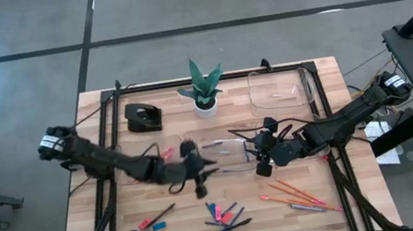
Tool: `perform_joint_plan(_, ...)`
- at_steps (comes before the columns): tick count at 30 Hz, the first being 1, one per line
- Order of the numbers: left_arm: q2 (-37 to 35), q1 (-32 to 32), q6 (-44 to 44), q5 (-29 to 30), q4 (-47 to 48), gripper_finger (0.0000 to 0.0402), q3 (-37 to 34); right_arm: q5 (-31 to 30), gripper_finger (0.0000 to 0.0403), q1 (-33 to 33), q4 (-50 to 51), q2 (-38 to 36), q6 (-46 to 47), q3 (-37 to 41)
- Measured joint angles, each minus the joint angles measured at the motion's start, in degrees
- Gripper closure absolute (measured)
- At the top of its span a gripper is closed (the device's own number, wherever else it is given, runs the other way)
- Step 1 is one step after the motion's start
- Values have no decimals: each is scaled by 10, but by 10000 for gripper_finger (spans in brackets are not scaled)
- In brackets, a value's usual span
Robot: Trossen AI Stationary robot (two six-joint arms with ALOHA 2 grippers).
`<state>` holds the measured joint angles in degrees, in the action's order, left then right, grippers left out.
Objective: Sort crayons/erasers/pens/pencils in bins
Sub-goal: Put the black pen into the top right transparent bin
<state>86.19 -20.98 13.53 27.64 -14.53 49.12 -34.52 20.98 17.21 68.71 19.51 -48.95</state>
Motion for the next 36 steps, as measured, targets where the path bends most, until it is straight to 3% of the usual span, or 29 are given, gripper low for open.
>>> perform_joint_plan(4, -12, -80, 71, 75, 62, 317, 0, 0, 266, 0, 0, 0, 0, 0)
perform_joint_plan(7, -15, -127, 175, 124, 140, 317, 0, 0, 266, 0, 0, 0, 0, 0)
perform_joint_plan(13, -16, -198, 452, 125, 284, 317, 0, 0, 266, 0, 0, 0, 0, 0)
perform_joint_plan(19, -3, -239, 640, 18, 359, 317, 0, 0, 266, 0, 0, 0, 0, 0)
perform_joint_plan(27, 22, -260, 767, -162, 400, 317, 0, 0, 266, 0, 0, 0, 0, 0)
perform_joint_plan(36, 22, -276, 807, -189, 536, 317, 28, 0, 266, 0, 0, 0, 0, 0)
